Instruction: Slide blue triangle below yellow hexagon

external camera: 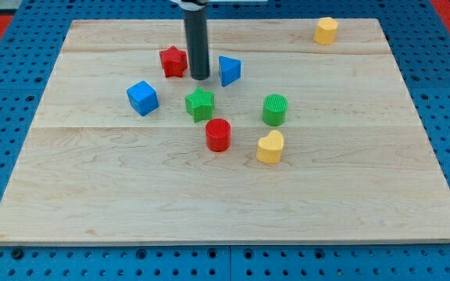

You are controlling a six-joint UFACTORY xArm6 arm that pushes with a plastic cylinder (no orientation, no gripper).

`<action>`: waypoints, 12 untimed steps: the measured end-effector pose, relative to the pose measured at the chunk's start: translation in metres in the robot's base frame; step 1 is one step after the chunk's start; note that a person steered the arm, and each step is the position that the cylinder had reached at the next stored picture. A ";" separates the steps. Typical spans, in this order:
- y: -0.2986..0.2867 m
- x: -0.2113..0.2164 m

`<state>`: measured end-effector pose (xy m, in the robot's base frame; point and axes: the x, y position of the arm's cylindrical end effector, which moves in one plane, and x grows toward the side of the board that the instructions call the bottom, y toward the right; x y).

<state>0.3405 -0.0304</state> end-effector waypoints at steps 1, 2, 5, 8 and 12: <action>0.015 0.001; 0.015 -0.019; 0.080 -0.038; 0.156 -0.053; 0.176 -0.026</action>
<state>0.3147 0.1453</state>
